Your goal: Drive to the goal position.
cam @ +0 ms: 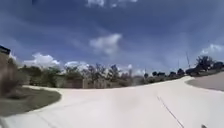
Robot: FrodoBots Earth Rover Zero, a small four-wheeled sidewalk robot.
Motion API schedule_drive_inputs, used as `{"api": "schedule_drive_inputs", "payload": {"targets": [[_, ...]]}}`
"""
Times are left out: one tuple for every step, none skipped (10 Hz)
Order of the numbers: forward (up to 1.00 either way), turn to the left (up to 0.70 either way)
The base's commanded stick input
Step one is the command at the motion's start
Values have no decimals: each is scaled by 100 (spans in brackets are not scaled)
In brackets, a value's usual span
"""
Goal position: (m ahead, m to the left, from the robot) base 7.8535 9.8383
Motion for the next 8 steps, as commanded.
{"api": "schedule_drive_inputs", "payload": {"targets": [[85, 38], [85, 38], [85, 4], [85, 4], [85, 4], [85, 4], [85, 4], [85, 4]]}}
